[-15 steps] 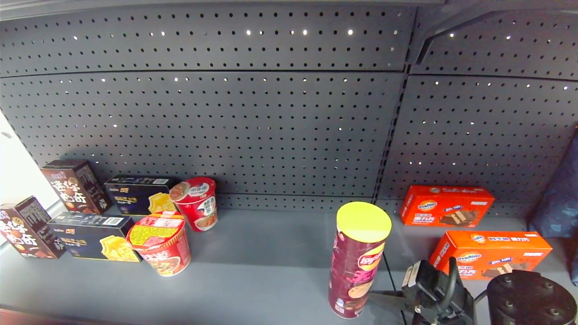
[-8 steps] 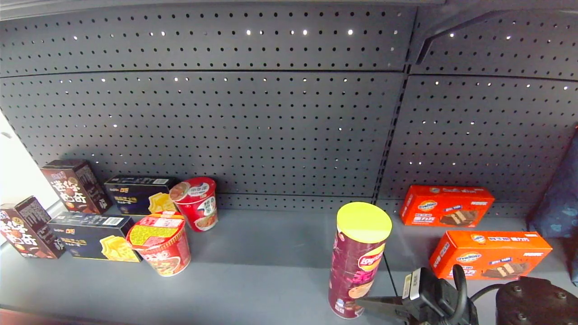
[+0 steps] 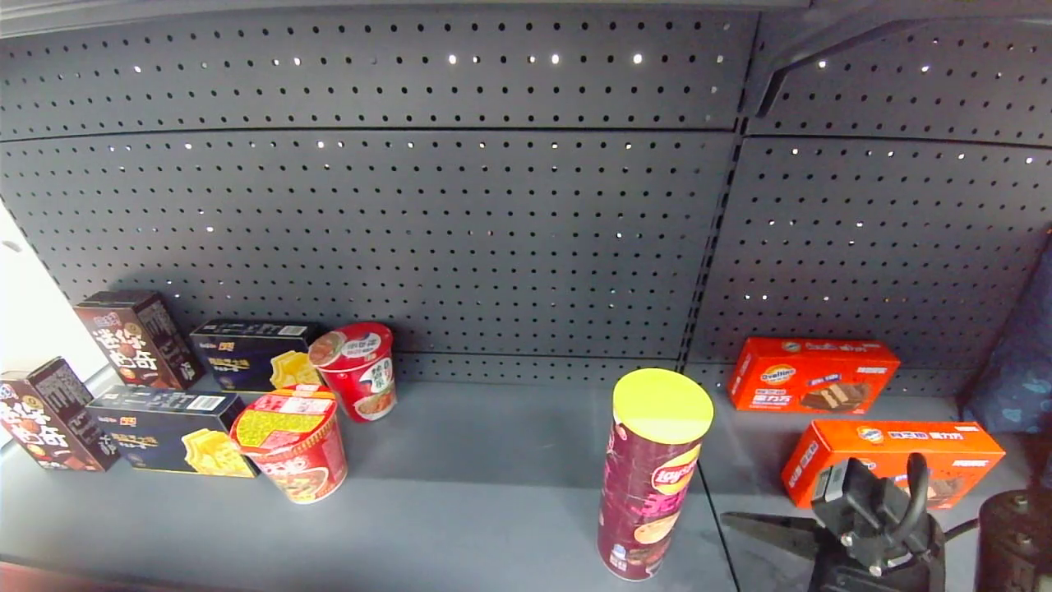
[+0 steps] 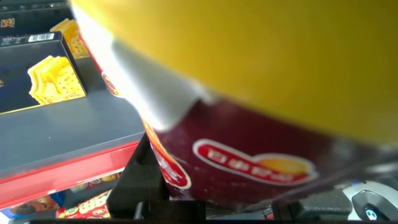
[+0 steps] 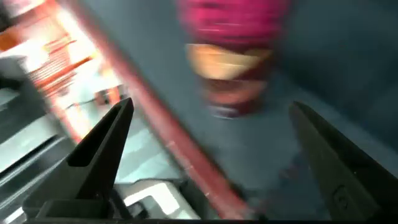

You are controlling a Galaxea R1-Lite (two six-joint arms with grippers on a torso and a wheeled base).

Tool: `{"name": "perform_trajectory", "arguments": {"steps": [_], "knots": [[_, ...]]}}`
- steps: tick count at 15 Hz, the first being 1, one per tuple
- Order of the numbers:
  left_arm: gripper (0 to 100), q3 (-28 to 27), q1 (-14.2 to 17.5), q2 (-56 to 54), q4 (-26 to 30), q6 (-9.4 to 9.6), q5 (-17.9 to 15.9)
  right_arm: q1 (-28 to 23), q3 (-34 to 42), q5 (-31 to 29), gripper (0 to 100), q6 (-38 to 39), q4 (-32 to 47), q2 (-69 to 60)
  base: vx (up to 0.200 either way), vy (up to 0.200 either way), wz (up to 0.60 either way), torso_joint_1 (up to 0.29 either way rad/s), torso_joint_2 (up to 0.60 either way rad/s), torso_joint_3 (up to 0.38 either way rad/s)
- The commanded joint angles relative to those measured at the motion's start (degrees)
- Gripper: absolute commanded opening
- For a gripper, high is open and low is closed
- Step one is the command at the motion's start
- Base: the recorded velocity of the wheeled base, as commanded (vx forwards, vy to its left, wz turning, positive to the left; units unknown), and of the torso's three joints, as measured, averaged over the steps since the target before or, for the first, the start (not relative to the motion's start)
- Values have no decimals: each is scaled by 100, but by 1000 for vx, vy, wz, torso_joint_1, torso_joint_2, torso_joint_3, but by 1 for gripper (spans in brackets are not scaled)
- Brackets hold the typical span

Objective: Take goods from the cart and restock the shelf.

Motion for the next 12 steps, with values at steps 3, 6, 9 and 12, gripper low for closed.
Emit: {"name": "perform_trajectory", "arguments": {"steps": [3,6,9,12], "knots": [[0,28,-14,-23,-1,-2,-7,-532,-106,-517,100,-5,504,-167,0,0,0,0,0,0],[0,28,-5,-32,-1,-2,1,-558,-554,-930,100,-14,767,158,0,0,0,0,0,0],[0,28,-5,-49,-1,-10,1,-637,-809,-974,100,-14,864,413,0,0,0,0,0,0],[0,37,-5,-76,-1,-10,28,-778,-888,-1158,100,-14,987,528,0,0,0,0,0,0]]}}
